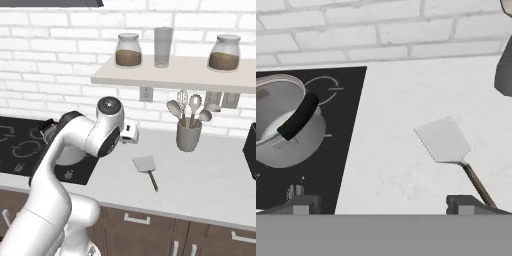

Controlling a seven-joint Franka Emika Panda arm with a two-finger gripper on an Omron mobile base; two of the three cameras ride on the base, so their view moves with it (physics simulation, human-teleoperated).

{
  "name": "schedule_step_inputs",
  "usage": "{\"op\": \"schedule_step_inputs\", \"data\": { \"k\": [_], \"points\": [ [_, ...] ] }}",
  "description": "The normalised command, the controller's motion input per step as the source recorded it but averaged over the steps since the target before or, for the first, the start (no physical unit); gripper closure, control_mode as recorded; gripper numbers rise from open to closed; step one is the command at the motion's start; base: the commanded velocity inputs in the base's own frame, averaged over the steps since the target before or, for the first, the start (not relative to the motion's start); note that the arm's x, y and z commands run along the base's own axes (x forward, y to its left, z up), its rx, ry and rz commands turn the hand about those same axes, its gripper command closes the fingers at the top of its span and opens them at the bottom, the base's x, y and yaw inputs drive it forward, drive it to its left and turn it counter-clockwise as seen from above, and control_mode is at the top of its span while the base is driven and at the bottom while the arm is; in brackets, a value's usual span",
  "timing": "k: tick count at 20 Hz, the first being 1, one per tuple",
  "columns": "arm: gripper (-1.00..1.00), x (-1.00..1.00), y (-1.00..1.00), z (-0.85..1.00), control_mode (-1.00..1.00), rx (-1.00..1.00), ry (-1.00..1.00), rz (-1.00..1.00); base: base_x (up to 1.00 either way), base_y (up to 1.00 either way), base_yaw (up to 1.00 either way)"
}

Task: Put the mushroom and lemon wedge in the pot. Retrieve the spatula and lightly stir the vegetables in the pot.

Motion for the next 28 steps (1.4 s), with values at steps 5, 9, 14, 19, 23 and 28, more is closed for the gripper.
{"op": "schedule_step_inputs", "data": {
  "k": [5,9,14,19,23,28],
  "points": [
    [-1.00,-0.01,-0.99,-0.24,-1.00,0.00,0.01,0.05,0.00,0.00,0.00],
    [-1.00,-0.19,-0.77,-0.40,-1.00,-0.01,0.00,0.07,0.00,0.00,0.00],
    [-1.00,-0.10,-0.55,-0.49,-1.00,0.00,-0.05,0.13,0.00,0.00,0.00],
    [-1.00,0.00,-0.41,-0.49,-1.00,0.00,0.00,0.14,0.00,0.00,0.00],
    [-1.00,0.02,-0.11,-0.43,-1.00,0.00,0.04,0.12,0.00,0.00,0.00],
    [-1.00,0.04,0.00,-0.34,-1.00,0.00,0.12,0.08,0.00,0.00,0.00]
  ]
}}
